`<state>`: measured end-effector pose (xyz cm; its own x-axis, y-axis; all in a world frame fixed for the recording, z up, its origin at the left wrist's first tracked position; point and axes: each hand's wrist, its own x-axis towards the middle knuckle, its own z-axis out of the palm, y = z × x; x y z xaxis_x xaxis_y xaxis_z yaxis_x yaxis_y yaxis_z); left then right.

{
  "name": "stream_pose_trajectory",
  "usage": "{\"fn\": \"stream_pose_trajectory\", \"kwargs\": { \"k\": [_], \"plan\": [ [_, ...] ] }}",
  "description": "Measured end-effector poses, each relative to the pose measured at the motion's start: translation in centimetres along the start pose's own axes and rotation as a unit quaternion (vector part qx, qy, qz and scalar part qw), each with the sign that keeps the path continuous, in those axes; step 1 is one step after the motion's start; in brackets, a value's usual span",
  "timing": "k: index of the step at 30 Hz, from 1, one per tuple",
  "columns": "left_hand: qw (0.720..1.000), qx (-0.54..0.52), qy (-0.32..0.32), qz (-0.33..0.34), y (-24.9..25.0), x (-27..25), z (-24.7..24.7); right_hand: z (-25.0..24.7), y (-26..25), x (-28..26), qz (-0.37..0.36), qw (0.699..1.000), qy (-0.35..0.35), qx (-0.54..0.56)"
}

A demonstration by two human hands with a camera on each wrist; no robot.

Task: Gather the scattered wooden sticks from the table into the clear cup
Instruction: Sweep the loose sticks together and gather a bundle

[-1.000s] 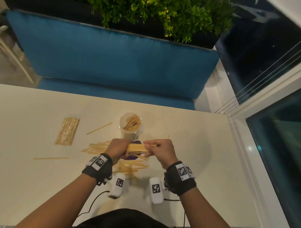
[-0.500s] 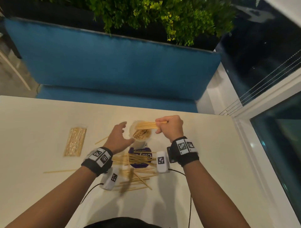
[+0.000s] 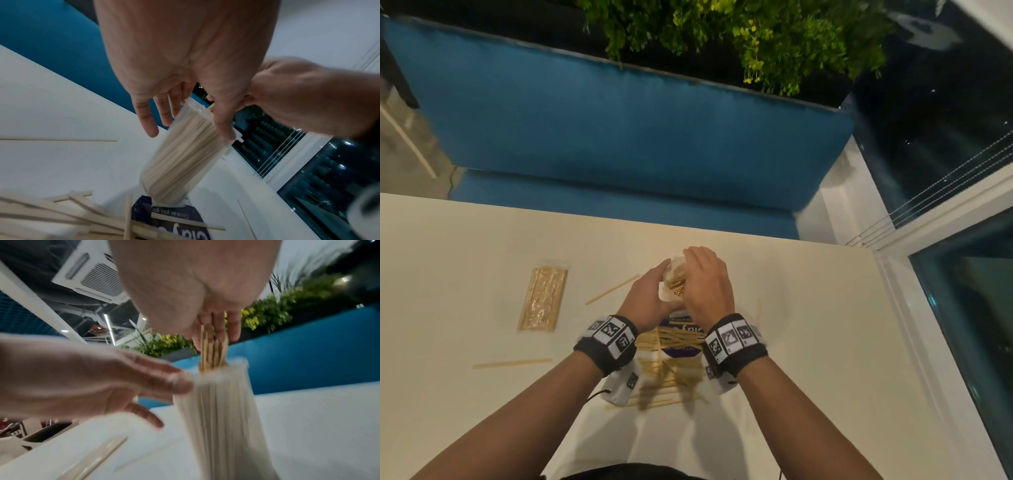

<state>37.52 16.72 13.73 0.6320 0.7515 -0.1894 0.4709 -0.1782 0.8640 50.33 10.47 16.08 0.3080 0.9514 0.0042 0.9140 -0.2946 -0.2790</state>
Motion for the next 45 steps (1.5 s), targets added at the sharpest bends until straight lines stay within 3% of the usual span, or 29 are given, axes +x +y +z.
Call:
{"fn": "stream_pose_trajectory", "kwargs": {
  "k": [3,7,10,13,16,18,21,25,28,30,35,37,40,43,45],
  "plan": [
    [1.000,0.006,0.001,-0.004,-0.3,0.0,0.1,2.9,0.1,-1.9,-0.016,0.999,0.002,0.035],
    [1.000,0.001,-0.004,-0.021,-0.7,0.0,0.1,3.2,-0.2,-3.5,0.044,0.987,0.091,0.125],
    [1.000,0.001,-0.005,-0.009,-0.8,0.0,0.2,3.8,-0.6,-4.4,-0.006,0.992,0.051,0.111],
    [1.000,0.006,-0.005,-0.009,-0.9,0.2,0.3,3.3,-0.4,-4.6,-0.051,0.984,0.103,0.137],
    [1.000,0.004,-0.002,-0.010,-0.8,0.1,0.3,2.7,-0.4,-4.6,-0.009,0.976,0.149,0.156],
    [1.000,-0.002,0.002,-0.008,-0.8,0.1,0.4,3.1,-0.3,-4.4,0.039,0.984,0.112,0.135],
    [1.000,0.001,0.004,-0.011,-1.0,0.2,0.5,4.3,0.0,-4.3,0.013,0.994,0.025,0.110],
    [1.000,0.016,0.000,-0.019,-1.3,0.3,0.5,3.8,-0.4,-4.1,0.002,0.988,0.081,0.133],
    [1.000,0.015,-0.005,-0.021,-1.7,0.4,0.6,3.8,-0.7,-3.6,-0.040,0.995,0.011,0.086],
    [1.000,0.012,-0.005,-0.013,-1.7,0.4,0.5,3.9,-0.4,-3.5,-0.038,0.999,0.003,0.021],
    [1.000,-0.006,-0.001,-0.008,-1.1,0.1,0.3,2.8,-0.1,-3.9,-0.022,0.987,0.138,0.077],
    [1.000,0.001,0.000,-0.010,-1.0,0.1,0.4,3.0,-0.1,-3.7,0.006,0.991,0.107,0.081],
    [1.000,0.005,-0.005,-0.012,-0.9,0.0,0.3,4.1,0.5,-3.9,-0.001,0.999,-0.001,0.045],
    [1.000,0.011,-0.006,-0.010,-0.8,-0.1,0.2,3.7,0.9,-4.2,0.003,0.996,0.025,0.085],
    [1.000,0.010,-0.005,-0.005,-0.9,-0.1,0.2,3.5,1.0,-4.4,-0.004,0.997,0.007,0.077]
  ]
}}
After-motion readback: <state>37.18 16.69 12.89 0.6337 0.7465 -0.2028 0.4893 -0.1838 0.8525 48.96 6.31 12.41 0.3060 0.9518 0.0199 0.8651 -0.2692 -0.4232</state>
